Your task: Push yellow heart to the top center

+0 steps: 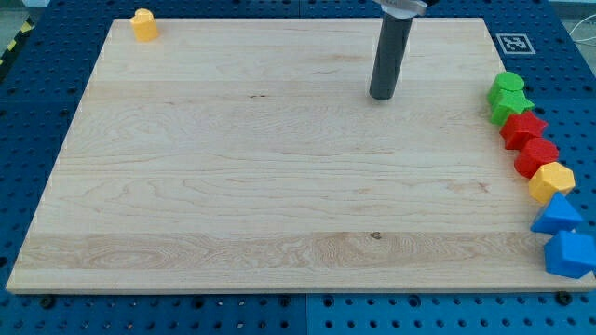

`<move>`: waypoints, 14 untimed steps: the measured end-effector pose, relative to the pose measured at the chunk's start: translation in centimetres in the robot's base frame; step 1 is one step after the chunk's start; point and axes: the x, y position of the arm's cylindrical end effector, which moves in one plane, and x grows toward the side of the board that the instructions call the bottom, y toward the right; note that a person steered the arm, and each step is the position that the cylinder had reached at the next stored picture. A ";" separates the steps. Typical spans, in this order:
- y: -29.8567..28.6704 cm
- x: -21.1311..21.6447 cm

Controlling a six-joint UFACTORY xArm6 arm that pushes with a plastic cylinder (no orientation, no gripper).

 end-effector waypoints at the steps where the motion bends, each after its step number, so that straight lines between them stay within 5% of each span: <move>1: 0.0 1.2; 9: -16.2 3.9; 14: -27.5 -2.2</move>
